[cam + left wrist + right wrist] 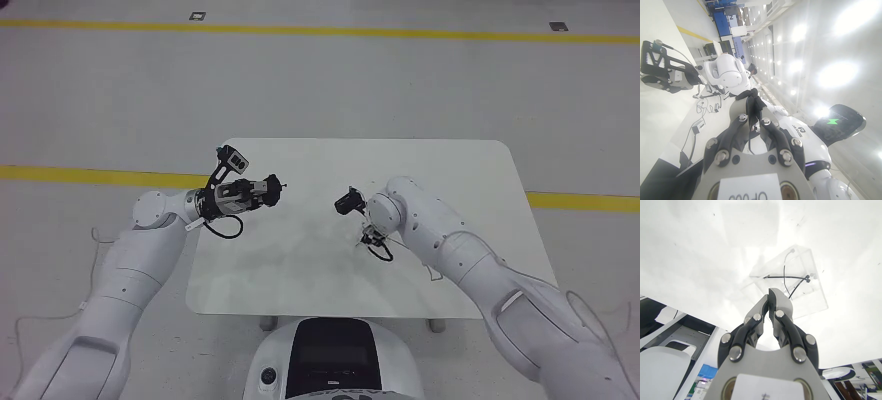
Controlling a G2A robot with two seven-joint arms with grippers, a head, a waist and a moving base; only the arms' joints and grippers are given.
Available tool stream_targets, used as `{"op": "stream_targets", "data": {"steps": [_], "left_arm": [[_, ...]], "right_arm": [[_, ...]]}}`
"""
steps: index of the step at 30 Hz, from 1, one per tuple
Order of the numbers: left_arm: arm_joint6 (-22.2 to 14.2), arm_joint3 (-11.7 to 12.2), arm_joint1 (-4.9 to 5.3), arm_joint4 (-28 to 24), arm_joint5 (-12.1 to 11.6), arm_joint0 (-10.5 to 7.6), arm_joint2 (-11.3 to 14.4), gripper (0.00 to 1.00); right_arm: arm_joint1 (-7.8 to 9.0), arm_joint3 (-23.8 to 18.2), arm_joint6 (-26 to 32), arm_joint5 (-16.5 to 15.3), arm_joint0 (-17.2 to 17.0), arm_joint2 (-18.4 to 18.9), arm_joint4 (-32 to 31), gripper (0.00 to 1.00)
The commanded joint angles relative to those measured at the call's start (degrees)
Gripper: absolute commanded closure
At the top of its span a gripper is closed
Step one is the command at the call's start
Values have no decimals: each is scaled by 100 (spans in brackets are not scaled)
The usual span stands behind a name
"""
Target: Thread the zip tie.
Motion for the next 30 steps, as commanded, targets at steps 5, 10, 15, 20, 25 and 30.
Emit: {"op": "stream_targets", "data": {"steps": [5, 10, 15, 20, 25, 30], "left_arm": [[0, 0, 0, 0, 0, 0, 0, 100], [0, 0, 0, 0, 0, 0, 0, 100], [0, 0, 0, 0, 0, 0, 0, 100], [0, 0, 0, 0, 0, 0, 0, 100], [0, 0, 0, 0, 0, 0, 0, 100], [0, 0, 0, 0, 0, 0, 0, 100]], "right_arm": [[-88, 141, 104, -242, 56, -72, 108, 100], [-136, 217, 145, -425, 79, -109, 159, 100], [-148, 270, -182, -20, 71, -47, -41, 100], [-153, 283, -235, 137, 27, -32, -193, 100], [-186, 331, -283, 157, -2, -41, -262, 82], [-214, 374, -293, 120, -14, -33, -287, 71]]}}
